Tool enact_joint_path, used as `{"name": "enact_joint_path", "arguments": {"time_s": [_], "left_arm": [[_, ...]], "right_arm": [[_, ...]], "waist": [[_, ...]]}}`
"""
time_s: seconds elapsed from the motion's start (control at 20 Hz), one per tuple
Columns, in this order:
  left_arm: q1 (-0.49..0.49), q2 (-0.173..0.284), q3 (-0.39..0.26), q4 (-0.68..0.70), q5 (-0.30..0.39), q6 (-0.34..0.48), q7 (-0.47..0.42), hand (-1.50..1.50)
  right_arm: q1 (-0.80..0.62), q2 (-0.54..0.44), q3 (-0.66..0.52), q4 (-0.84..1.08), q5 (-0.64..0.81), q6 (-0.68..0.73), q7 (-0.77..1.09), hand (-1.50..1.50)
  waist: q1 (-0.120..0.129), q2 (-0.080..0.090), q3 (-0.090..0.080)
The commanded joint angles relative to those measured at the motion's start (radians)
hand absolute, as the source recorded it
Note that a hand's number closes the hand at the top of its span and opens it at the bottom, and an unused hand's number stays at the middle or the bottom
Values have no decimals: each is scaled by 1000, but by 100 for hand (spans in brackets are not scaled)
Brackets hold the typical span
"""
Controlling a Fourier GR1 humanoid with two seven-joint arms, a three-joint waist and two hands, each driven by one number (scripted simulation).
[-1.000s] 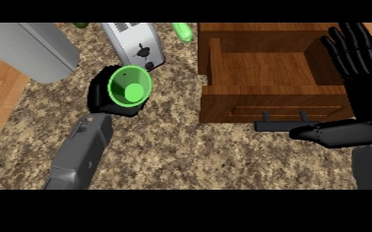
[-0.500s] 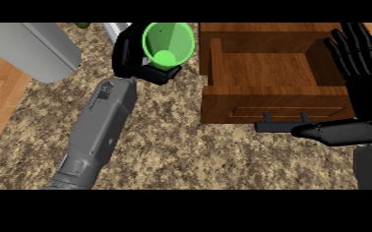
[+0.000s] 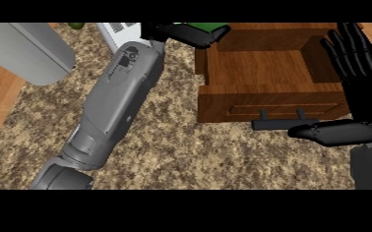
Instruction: Pick up the cup, place it into the drawer and close the drawer
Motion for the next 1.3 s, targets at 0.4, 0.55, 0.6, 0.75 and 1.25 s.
{"name": "enact_joint_path", "arguments": {"time_s": [0.4, 0.55, 0.6, 0.75, 1.25], "left_arm": [[-244, -2, -171, 370, 104, 179, 131, 150], [-220, -2, -257, 395, 137, 125, 150, 150], [-228, -2, -254, 429, 127, 105, 171, 150], [-205, -2, -317, 454, 126, 55, 173, 150], [-170, -2, -357, 397, 263, 86, 137, -150]], "right_arm": [[-43, -1, 9, 38, -24, 35, -42, -150], [-67, 13, 22, 72, 0, 20, -59, -150], [-90, 2, 28, 39, -9, 20, -12, -150], [-94, 9, 30, 51, -18, 31, -36, -150], [-135, 48, 122, 49, -80, 105, -13, -150]], "waist": [[-81, 25, 2], [-91, 27, 2], [-103, 30, 1], [-111, 33, 1], [-200, 50, 1]]}}
